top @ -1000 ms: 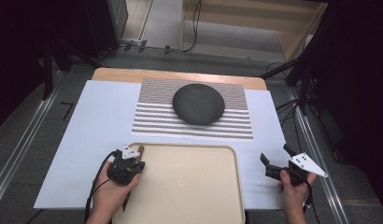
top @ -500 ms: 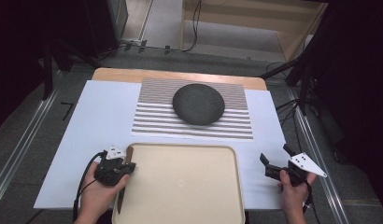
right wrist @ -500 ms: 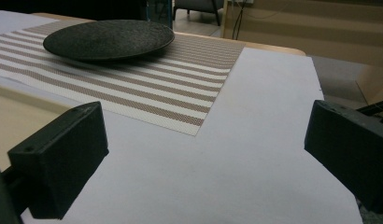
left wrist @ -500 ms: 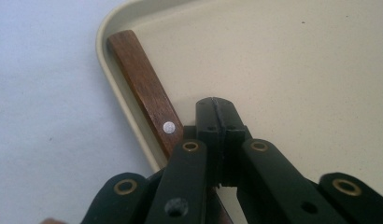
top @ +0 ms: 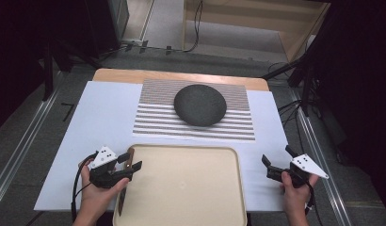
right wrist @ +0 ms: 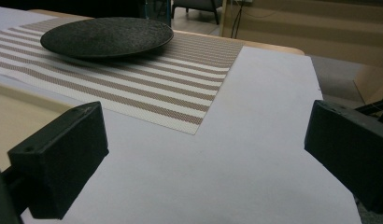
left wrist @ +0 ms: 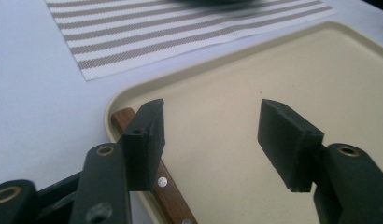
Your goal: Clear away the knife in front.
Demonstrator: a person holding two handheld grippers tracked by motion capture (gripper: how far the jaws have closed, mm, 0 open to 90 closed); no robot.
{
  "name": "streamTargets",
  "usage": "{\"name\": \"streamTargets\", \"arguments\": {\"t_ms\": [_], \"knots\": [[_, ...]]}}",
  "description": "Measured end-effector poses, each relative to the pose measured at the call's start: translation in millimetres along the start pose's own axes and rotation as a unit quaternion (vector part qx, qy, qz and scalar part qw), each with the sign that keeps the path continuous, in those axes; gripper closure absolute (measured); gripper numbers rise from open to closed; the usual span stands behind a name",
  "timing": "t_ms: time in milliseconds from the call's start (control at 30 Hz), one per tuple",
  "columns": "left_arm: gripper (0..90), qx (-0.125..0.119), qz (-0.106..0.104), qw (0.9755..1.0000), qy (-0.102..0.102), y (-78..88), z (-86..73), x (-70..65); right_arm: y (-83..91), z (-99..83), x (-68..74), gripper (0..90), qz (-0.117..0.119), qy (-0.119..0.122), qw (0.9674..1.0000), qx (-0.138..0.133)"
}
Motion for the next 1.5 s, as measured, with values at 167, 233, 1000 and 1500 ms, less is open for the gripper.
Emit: {"name": "streamTargets", "arguments": {"t_ms": [167,233,1000,1500], "knots": [[28.9,-0.013,-0.008,0.9999,0.0,3.6,3.7,2.7,-0.3,-0.2,0.4,0.0,-0.001,0.0,1.0,0.002],[19.4,-0.017,-0.01,0.9998,0.003,4.7,4.8,4.5,-0.4,-0.3,0.5,0.0,-0.001,0.001,1.0,0.002],[0.0,-0.069,0.012,0.9975,0.012,29.7,14.3,42.9,-1.1,-0.9,-0.3,0.0,-0.007,0.0,1.0,0.005],[0.0,-0.106,0.065,0.9921,0.017,50.5,15.9,91.5,-1.2,-1.0,-0.7,0.0,-0.008,0.001,1.0,0.006]]}}
Point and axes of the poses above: each handheld gripper's, and its own axes: y roughly backward along the jaws, z roughly out of its top, x roughly to its left, the point moved 10 cm from there along -y, roughly forward along the jaws, and after that the axes turned 8 degrees about y, right-handed, at the moved point
